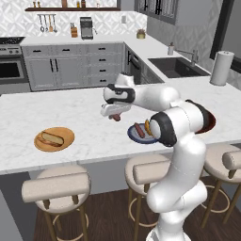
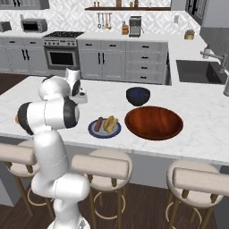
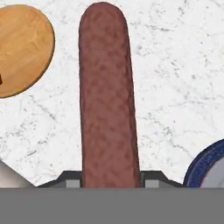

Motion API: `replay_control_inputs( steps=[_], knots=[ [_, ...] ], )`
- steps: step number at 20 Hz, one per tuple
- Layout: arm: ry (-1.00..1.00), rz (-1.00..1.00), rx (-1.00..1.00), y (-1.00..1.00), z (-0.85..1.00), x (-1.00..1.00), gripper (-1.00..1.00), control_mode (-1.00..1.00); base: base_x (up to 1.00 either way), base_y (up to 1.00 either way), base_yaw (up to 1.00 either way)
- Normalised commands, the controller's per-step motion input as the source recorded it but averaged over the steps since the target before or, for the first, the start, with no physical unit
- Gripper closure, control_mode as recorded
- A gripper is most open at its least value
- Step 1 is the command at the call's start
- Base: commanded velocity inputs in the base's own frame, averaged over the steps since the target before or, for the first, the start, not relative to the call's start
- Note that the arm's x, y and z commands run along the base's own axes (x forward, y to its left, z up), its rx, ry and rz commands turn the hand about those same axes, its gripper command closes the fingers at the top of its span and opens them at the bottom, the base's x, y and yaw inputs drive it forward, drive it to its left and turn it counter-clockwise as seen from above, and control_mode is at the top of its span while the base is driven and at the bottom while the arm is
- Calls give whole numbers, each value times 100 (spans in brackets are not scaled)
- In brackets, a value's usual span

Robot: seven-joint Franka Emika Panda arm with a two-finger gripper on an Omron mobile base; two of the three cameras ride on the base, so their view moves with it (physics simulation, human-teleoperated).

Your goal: Place one bun and one sausage from the bowl on each plate.

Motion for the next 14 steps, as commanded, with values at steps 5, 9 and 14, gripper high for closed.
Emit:
replay_control_inputs(
  steps=[5, 9, 14],
  knots=[
    [7, 14, -14, 98, 0, -6, 100, -100, 0, 0, 0],
    [29, 20, -15, 99, 5, 32, 100, -100, 0, 0, 0],
    [7, 22, -1, 52, -31, -6, 100, -100, 0, 0, 0]
  ],
)
